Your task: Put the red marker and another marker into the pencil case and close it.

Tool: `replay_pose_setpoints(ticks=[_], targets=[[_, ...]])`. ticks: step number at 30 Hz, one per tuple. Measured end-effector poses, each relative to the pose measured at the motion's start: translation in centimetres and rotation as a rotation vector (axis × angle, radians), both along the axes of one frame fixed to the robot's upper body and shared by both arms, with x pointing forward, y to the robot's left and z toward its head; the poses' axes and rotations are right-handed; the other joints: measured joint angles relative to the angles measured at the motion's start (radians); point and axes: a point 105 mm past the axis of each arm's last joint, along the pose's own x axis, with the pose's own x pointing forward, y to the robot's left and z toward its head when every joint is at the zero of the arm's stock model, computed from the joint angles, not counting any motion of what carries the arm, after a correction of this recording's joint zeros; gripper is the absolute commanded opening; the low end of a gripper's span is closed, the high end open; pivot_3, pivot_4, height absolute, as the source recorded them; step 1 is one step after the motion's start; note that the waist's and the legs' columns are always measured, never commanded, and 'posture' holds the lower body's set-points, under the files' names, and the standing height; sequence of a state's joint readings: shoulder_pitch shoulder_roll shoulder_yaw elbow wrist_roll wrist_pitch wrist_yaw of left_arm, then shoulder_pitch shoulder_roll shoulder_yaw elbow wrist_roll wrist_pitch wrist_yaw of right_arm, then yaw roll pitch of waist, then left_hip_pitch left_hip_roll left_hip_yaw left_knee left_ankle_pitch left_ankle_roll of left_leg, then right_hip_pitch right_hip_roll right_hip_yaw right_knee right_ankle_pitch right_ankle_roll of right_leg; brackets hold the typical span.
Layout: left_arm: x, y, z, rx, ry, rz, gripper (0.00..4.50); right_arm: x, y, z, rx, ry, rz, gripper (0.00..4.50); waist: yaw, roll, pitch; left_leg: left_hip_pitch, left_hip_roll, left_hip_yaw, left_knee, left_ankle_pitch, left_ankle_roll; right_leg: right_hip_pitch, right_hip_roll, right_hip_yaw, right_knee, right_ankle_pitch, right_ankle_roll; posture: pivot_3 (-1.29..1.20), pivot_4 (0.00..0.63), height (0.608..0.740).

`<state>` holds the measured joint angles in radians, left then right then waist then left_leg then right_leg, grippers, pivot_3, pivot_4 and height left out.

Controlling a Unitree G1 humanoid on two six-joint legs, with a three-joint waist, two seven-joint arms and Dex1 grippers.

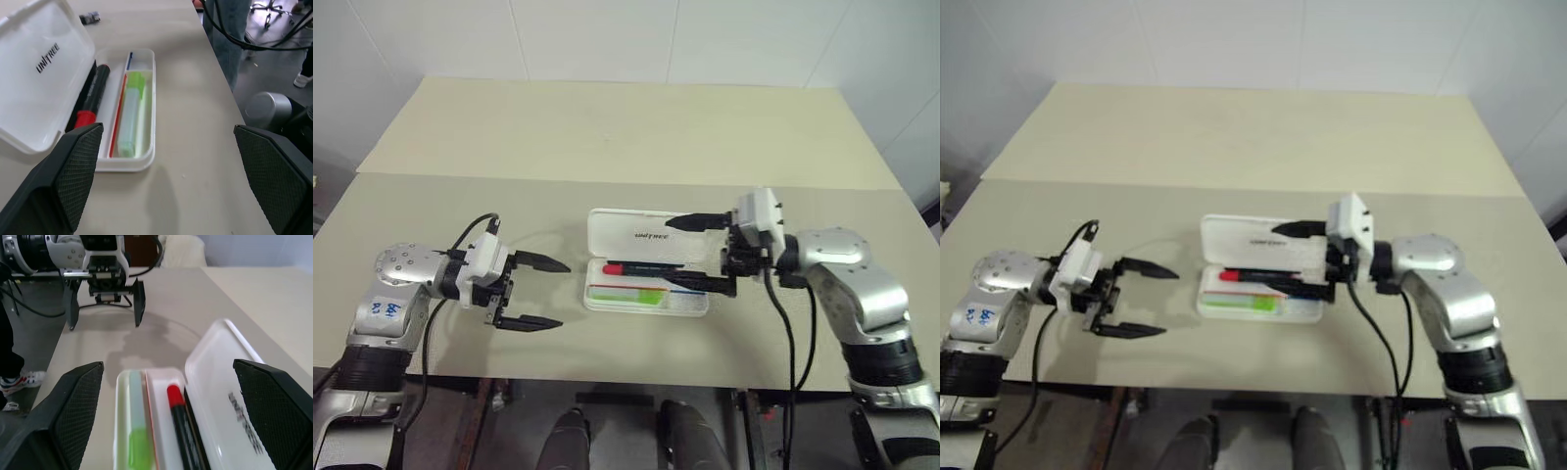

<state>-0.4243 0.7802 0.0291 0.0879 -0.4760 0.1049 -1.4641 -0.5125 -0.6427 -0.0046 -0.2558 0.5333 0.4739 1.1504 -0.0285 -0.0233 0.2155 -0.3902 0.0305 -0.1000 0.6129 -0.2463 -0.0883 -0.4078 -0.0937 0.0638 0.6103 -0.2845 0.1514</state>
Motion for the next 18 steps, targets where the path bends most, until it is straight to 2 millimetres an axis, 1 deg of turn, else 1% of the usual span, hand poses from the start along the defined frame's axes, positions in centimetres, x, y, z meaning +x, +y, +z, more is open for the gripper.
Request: replay_pose_setpoints(ticks=[2,5,7,9,11,14,16,18], targets=[[0.1,-0.4,0.2,-0.033,0.005,0.001,4.5,-0.4,-1.5,0.2,-0.011,0.025,-0.044,4.47,0.0,0.0,0.0,0.0,0.0,0.0,0.0,0.0,0.0,0.0,0.0,0.0,0.0,0.0,0.0,0.0,0.15,0.74],[0.3,-0.7,0.6,-0.068,0.025,0.016,4.5,0.0,-4.3,1.1,-0.026,0.012,-0.151,4.47,0.001,0.0,0.0,0.0,0.0,0.0,0.0,0.0,0.0,0.0,0.0,0.0,0.0,0.0,0.0,0.0,0.15,0.74],[0.6,-1.0,1.3,-0.089,0.021,0.018,4.5,1.0,-6.3,1.6,-0.03,-0.022,-0.251,4.47,0.0,0.0,0.0,0.0,0.0,0.0,0.001,0.0,0.0,0.0,0.0,0.0,-0.001,0.0,0.0,0.0,0.15,0.74],[0.7,-1.6,2.0,-0.115,0.015,0.012,4.5,2.4,-8.6,1.5,-0.029,-0.043,-0.378,4.47,-0.001,-0.001,0.0,0.0,0.0,0.0,0.001,0.0,0.0,0.0,0.0,0.0,-0.001,0.0,0.0,0.0,0.15,0.74],[0.9,-2.0,2.5,-0.143,0.015,0.012,4.5,3.8,-10.6,0.5,-0.043,-0.027,-0.492,4.47,-0.001,-0.001,0.0,0.0,0.0,0.001,0.001,0.0,0.0,0.0,0.0,0.0,-0.001,0.0,0.0,0.0,0.15,0.74],[1.4,-2.5,3.1,-0.181,0.038,0.028,4.5,5.4,-13.5,-1.7,-0.083,0.012,-0.657,4.47,-0.002,-0.001,0.0,0.0,0.0,0.001,0.0,0.0,0.0,0.0,0.0,0.0,0.0,0.0,0.0,0.0,0.15,0.74],[1.6,-3.0,3.7,-0.209,0.052,0.028,4.5,6.0,-14.8,-3.1,-0.091,0.03,-0.733,4.47,-0.002,-0.001,0.0,0.0,0.0,0.001,0.0,0.0,0.0,0.0,0.0,0.0,-0.001,0.0,0.0,0.0,0.15,0.74],[1.4,-3.4,4.2,-0.218,0.054,0.021,4.5,6.4,-15.3,-4.4,-0.087,0.056,-0.768,4.47,-0.004,-0.001,0.0,0.0,0.0,0.001,0.0,0.0,0.0,0.0,0.0,0.001,-0.001,0.0,0.0,0.0,0.15,0.74]])
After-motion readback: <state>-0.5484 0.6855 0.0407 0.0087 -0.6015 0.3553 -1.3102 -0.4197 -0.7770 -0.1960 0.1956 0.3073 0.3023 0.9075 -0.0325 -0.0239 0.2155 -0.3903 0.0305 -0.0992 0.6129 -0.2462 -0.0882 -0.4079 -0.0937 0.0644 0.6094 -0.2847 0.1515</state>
